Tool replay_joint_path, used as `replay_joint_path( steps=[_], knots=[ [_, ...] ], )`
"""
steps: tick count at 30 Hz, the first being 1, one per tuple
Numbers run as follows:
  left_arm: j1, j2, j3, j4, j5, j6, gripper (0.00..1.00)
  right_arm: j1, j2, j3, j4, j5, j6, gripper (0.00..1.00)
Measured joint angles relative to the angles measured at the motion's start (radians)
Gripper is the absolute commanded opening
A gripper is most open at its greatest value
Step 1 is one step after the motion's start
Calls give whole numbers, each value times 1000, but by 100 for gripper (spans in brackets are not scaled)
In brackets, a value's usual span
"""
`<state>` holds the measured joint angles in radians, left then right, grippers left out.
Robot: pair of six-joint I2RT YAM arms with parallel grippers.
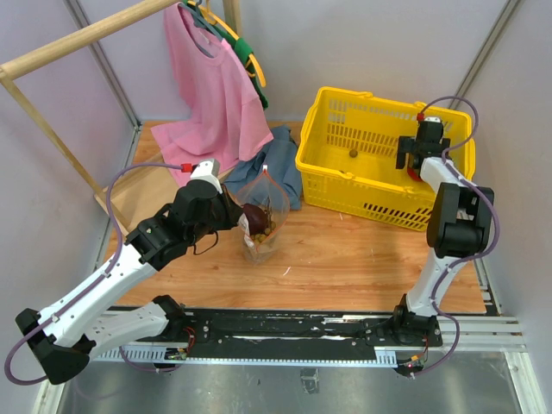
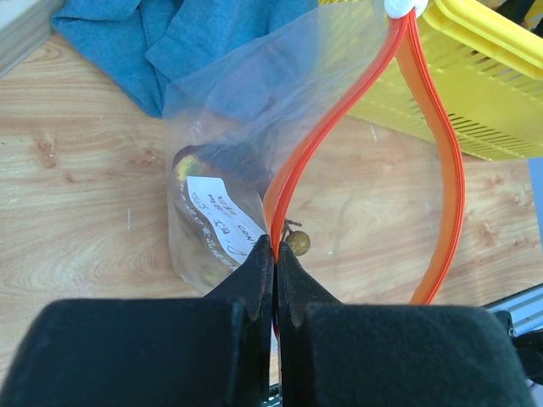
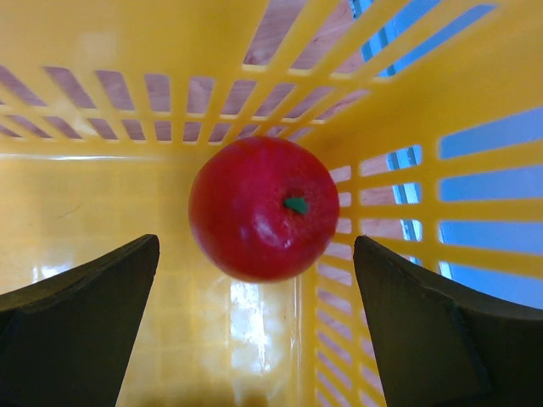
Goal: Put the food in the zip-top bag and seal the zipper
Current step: Pick up the fake fruit from the bin.
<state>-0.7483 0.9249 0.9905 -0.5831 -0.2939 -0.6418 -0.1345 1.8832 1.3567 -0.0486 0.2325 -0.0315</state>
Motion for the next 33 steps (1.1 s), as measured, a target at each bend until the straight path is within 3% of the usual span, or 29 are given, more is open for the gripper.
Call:
replay_joint_path(
  steps=[17,33],
  knots=[
    [0,0,-1,1,11,6,0,-37,179,117,13,-98,13,100],
    [0,-16,-4,-2,10,6,0,-65,196,141,8,-164,32,53]
  ],
)
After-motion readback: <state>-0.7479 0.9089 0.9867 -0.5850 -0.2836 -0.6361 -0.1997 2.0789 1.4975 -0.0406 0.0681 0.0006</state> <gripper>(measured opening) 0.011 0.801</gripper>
